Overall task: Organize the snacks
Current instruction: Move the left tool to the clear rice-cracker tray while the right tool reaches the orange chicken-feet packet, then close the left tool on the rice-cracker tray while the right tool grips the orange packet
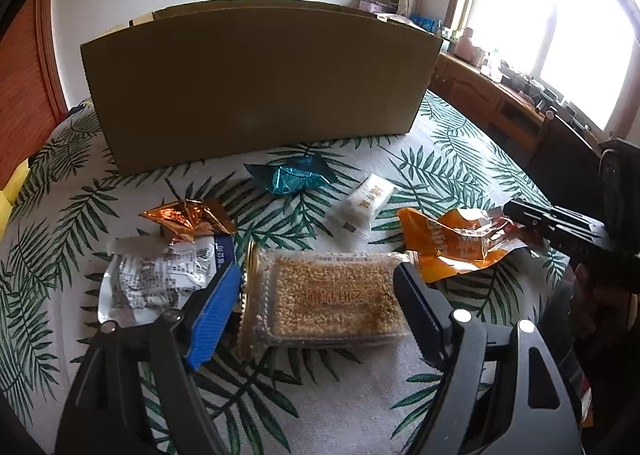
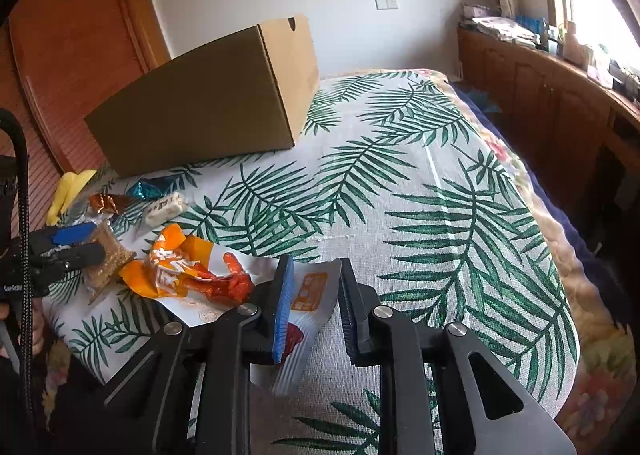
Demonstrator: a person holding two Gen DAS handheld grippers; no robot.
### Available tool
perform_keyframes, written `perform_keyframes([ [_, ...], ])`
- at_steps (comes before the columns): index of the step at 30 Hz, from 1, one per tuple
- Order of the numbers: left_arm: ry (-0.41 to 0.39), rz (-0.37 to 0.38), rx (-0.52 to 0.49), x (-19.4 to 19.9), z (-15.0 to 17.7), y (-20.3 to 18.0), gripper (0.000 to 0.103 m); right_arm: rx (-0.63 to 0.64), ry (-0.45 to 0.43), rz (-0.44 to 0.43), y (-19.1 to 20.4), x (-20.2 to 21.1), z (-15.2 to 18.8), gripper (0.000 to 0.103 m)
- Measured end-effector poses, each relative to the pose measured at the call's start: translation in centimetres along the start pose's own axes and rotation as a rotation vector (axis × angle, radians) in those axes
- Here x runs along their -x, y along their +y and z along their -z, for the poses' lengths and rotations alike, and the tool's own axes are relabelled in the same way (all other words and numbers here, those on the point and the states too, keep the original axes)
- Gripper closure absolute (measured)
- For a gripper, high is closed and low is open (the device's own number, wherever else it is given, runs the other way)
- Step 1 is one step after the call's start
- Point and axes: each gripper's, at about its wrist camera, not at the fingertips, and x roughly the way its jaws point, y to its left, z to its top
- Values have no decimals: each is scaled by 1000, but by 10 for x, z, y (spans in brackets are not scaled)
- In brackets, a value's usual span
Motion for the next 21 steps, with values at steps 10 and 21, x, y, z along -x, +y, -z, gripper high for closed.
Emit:
perform_keyframes([
  [10, 10, -36, -39, -4, 0, -11, 20, 12, 0, 1, 0, 1, 2, 83],
  [21, 37, 18, -20, -17, 1, -12, 9, 21, 4, 7, 0, 1, 1, 78],
])
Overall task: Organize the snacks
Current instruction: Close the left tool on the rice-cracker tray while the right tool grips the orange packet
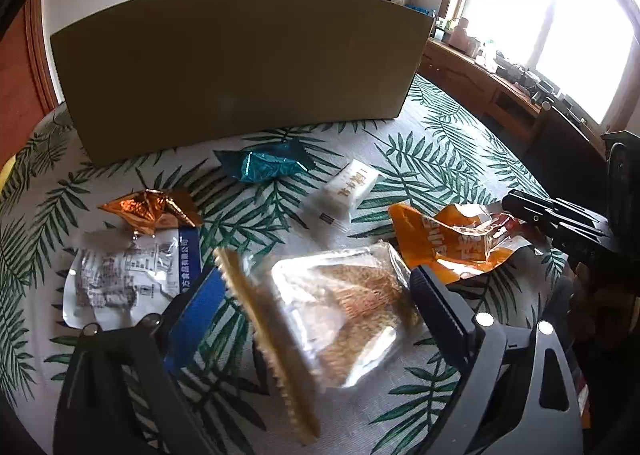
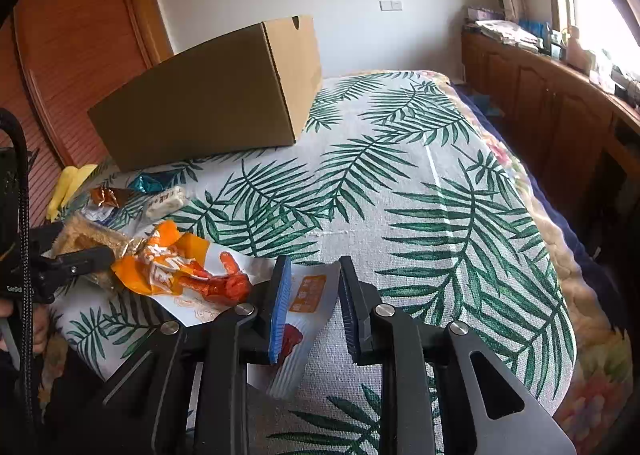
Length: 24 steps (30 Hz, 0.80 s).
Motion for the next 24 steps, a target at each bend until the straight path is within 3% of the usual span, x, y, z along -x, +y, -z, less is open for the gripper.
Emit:
perform_keyframes([
  [7, -3, 10, -21, 3, 2, -4, 9, 10, -42, 8, -5, 13, -5, 61],
  [11, -6, 29, -10, 6, 2, -3, 13, 76, -61, -2, 7, 22, -11, 57],
  [14, -8, 52, -5, 9, 3, -3, 22, 135, -48, -54, 22, 22, -13, 51],
  [19, -14, 97, 13, 17, 4, -3, 53, 201, 15, -98, 41, 6, -8, 49],
  [24, -22, 113, 17, 21, 5, -3, 64, 237, 39, -116, 48, 0, -5, 39],
])
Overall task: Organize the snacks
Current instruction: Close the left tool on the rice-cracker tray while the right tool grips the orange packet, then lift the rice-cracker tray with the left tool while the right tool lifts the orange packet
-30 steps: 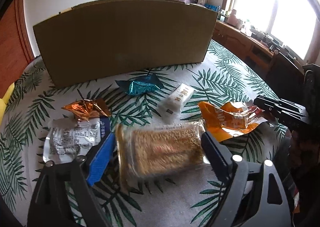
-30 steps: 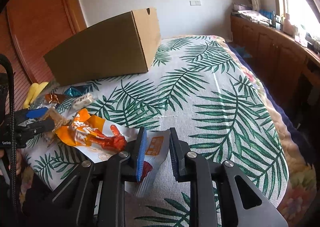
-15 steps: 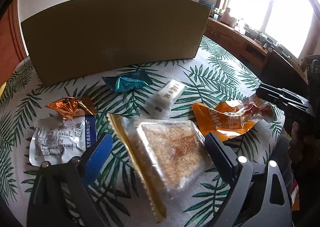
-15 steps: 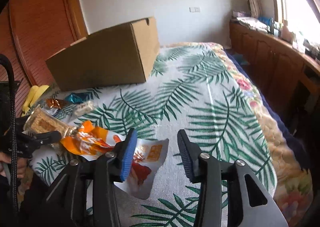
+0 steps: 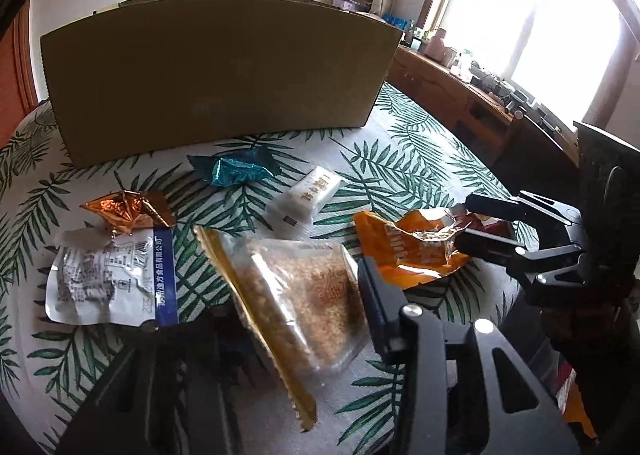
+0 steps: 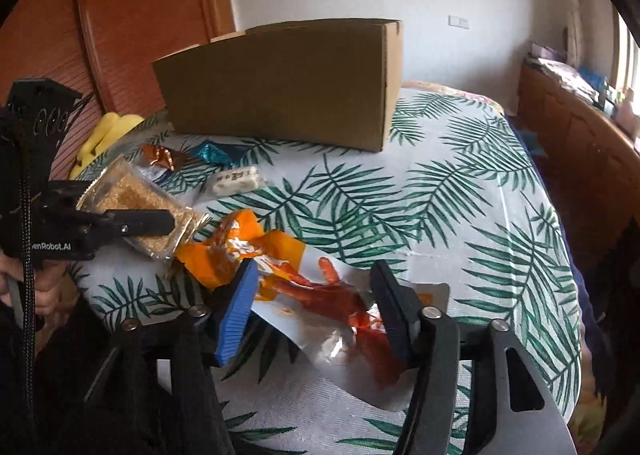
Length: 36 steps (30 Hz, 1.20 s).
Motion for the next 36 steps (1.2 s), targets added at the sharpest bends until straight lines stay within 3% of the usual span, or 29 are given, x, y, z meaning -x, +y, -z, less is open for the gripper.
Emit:
perform_keyframes([
  [6, -14, 4, 1, 5, -1, -1, 72, 39, 17, -20, 6, -2, -1, 32],
  [20, -12, 2, 4, 5, -2, 4, 72, 102, 46, -82, 15, -2, 3, 17],
  [28, -12, 2, 4, 6, -2, 4, 72, 87, 8, -93, 17, 12, -5, 17],
  [36, -16, 7, 15, 7, 1, 6, 72, 173, 68, -51, 22, 20, 9, 17],
])
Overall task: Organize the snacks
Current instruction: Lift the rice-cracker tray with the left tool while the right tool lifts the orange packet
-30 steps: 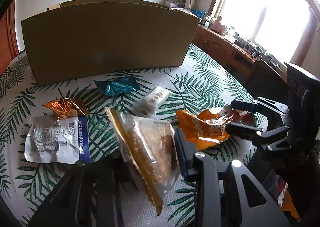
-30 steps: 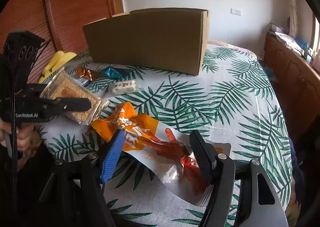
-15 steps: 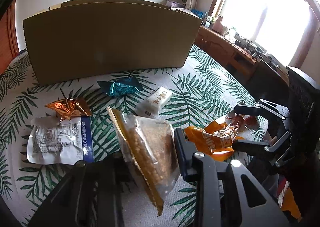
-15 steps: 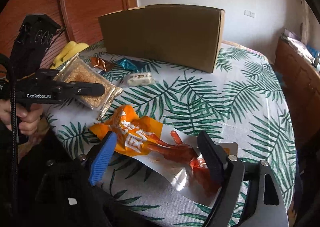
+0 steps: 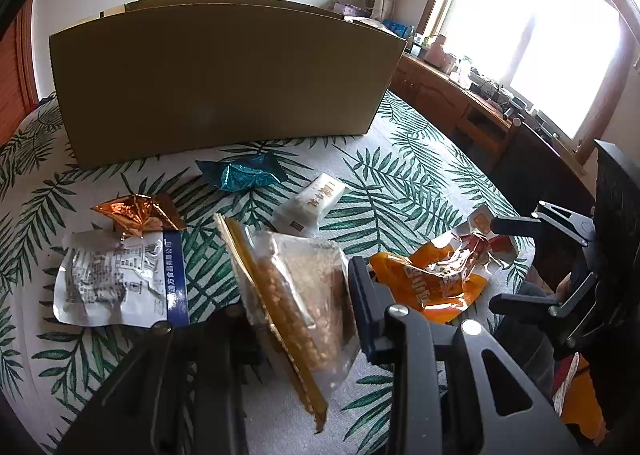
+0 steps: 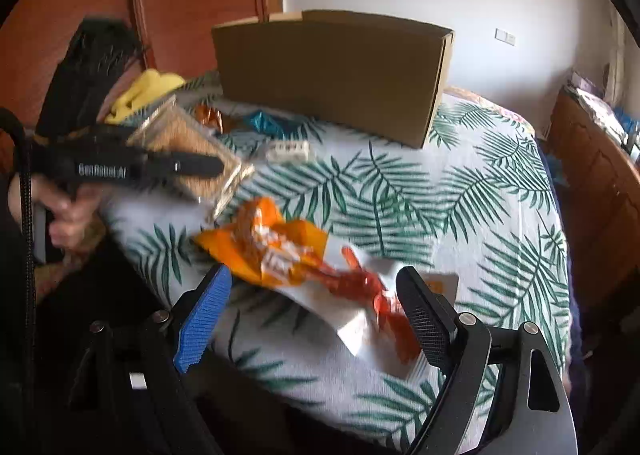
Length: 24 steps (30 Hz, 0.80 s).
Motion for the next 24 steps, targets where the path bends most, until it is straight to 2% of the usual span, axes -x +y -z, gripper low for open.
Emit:
perform_keyframes([
  [6, 1, -1, -4, 2, 1, 0, 72, 36, 7, 79, 2, -6, 2, 17],
  [11, 2, 2, 1, 4, 1, 1, 72, 85, 23, 110, 5, -21, -7, 17],
  [14, 2, 4, 5, 5, 1, 3, 73, 115, 53, 119, 6, -38, -11, 18],
  [17, -3, 8, 9, 7, 0, 5, 74, 78, 57, 84, -1, -44, -15, 20],
  [20, -7, 18, 15, 9, -2, 7, 77, 6, 75, 26, -14, -51, -20, 31],
  [21, -8, 22, 17, 9, -2, 8, 78, -13, 76, 11, -17, -52, -21, 39],
  [24, -14, 29, 17, 11, -3, 7, 80, -26, 84, 15, -20, -53, -25, 45],
])
